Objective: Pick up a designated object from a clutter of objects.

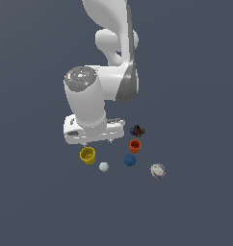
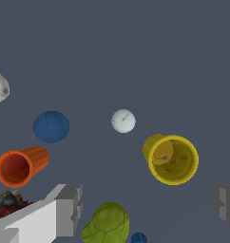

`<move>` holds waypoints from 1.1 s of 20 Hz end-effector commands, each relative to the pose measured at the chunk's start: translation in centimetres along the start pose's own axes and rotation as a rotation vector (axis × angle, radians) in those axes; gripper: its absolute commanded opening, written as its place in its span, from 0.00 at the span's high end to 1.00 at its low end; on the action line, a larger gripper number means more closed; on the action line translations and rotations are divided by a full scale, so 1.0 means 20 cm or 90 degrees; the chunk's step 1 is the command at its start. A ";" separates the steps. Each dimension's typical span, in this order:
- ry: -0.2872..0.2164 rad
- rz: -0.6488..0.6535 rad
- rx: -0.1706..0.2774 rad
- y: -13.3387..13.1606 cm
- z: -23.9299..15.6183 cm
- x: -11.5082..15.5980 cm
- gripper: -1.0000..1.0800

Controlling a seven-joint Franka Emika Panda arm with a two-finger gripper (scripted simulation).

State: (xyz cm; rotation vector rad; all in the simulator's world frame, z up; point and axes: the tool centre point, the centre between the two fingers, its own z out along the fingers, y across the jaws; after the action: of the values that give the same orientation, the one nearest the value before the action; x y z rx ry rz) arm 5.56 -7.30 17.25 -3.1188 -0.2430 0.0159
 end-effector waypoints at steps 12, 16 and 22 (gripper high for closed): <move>0.005 -0.035 -0.009 0.30 0.37 -0.04 0.04; 0.004 -0.034 -0.009 0.30 0.37 -0.04 0.04; 0.005 -0.034 -0.009 0.30 0.46 -0.04 0.04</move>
State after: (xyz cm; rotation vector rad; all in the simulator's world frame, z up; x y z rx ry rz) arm 5.61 -13.31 8.55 -3.1243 -0.3274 0.0002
